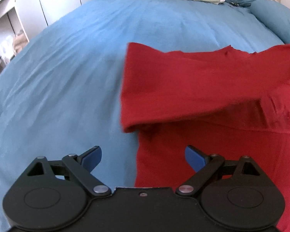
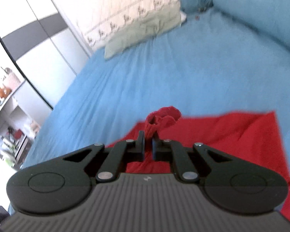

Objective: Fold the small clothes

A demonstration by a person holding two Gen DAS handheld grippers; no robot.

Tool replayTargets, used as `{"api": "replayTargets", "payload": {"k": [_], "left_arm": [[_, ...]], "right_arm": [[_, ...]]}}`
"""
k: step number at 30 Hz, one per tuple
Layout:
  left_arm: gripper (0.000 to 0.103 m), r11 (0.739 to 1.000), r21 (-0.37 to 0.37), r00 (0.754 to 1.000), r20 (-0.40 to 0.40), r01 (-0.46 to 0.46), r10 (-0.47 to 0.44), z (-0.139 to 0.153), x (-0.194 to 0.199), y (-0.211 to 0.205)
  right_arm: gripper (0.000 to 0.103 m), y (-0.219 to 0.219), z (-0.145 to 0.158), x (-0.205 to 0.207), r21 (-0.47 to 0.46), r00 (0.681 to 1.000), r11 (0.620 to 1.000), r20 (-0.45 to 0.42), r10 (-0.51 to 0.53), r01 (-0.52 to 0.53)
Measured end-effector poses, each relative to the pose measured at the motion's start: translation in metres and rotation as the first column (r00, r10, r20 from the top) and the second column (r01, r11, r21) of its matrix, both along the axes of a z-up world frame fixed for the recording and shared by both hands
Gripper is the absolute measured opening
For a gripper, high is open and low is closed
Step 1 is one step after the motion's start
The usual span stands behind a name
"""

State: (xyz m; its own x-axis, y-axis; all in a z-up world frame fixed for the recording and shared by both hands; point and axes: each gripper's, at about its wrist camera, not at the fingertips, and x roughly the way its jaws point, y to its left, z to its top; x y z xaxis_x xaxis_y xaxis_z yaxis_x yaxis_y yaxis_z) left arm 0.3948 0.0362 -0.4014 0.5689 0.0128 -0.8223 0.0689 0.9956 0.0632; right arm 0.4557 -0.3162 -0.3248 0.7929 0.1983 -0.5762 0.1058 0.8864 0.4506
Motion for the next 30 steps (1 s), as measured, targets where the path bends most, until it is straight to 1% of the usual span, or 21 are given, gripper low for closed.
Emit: {"api": "replayTargets", "payload": {"k": [1, 3, 5, 7, 11, 14, 19, 22, 23, 25, 26, 28, 29, 30], "left_arm": [[0.094, 1.000, 0.009, 1.000, 0.010, 0.001, -0.002, -0.001, 0.001, -0.002], [0.093, 1.000, 0.026, 1.000, 0.029, -0.001, 0.000, -0.003, 0.005, -0.004], [0.092, 1.000, 0.019, 1.000, 0.031, -0.004, 0.004, -0.008, 0.010, -0.005], [0.087, 0.999, 0.027, 1.000, 0.026, -0.016, 0.016, -0.013, 0.015, -0.006], [0.087, 0.998, 0.040, 0.998, 0.033, -0.047, 0.046, -0.016, 0.021, -0.005], [0.087, 0.994, 0.074, 0.995, 0.055, -0.083, 0.079, -0.016, 0.023, -0.002], [0.087, 0.986, 0.078, 0.987, 0.073, -0.147, 0.141, -0.015, 0.029, 0.009], [0.086, 0.974, 0.055, 0.975, 0.045, -0.218, 0.216, -0.018, 0.025, 0.015], [0.086, 0.970, 0.059, 0.971, 0.043, -0.236, 0.234, -0.018, 0.022, 0.016], [0.086, 0.963, 0.081, 0.966, 0.045, -0.259, 0.256, -0.017, 0.015, 0.017], [0.087, 0.960, 0.084, 0.963, 0.040, -0.269, 0.266, -0.017, 0.013, 0.019], [0.087, 0.953, 0.067, 0.956, 0.020, -0.294, 0.294, -0.014, 0.010, 0.026], [0.087, 0.951, 0.060, 0.953, 0.022, -0.304, 0.303, -0.010, 0.007, 0.027], [0.085, 0.953, 0.067, 0.955, 0.034, -0.296, 0.294, -0.005, 0.005, 0.024]], "right_arm": [[0.022, -0.006, 0.004, -0.002, -0.016, 1.000, 1.000, 0.008, -0.012, 0.012], [0.022, -0.021, 0.010, -0.012, -0.078, 0.999, 0.996, 0.011, -0.033, 0.034], [0.022, -0.032, 0.003, -0.021, -0.159, 0.998, 0.986, -0.016, -0.053, 0.050], [0.022, -0.037, -0.011, -0.028, -0.186, 0.997, 0.982, -0.058, -0.054, 0.042], [0.022, -0.039, -0.033, -0.036, -0.197, 0.993, 0.980, -0.103, -0.060, 0.039], [0.022, -0.045, -0.037, -0.032, -0.181, 0.992, 0.981, -0.095, -0.085, 0.067], [0.022, -0.066, -0.030, -0.040, -0.165, 0.989, 0.979, -0.061, -0.133, 0.121], [0.021, -0.077, -0.042, -0.040, -0.172, 0.981, 0.975, -0.110, -0.161, 0.141], [0.021, -0.079, -0.050, -0.042, -0.170, 0.977, 0.976, -0.138, -0.163, 0.139], [0.021, -0.078, -0.065, -0.045, -0.197, 0.969, 0.974, -0.198, -0.149, 0.110], [0.021, -0.076, -0.069, -0.047, -0.202, 0.968, 0.975, -0.209, -0.138, 0.095], [0.025, -0.072, -0.069, -0.051, -0.208, 0.969, 0.975, -0.218, -0.118, 0.072], [0.030, -0.068, -0.066, -0.054, -0.232, 0.971, 0.970, -0.207, -0.122, 0.073], [0.053, -0.064, -0.062, -0.056, -0.262, 0.974, 0.963, -0.189, -0.122, 0.069]]}}
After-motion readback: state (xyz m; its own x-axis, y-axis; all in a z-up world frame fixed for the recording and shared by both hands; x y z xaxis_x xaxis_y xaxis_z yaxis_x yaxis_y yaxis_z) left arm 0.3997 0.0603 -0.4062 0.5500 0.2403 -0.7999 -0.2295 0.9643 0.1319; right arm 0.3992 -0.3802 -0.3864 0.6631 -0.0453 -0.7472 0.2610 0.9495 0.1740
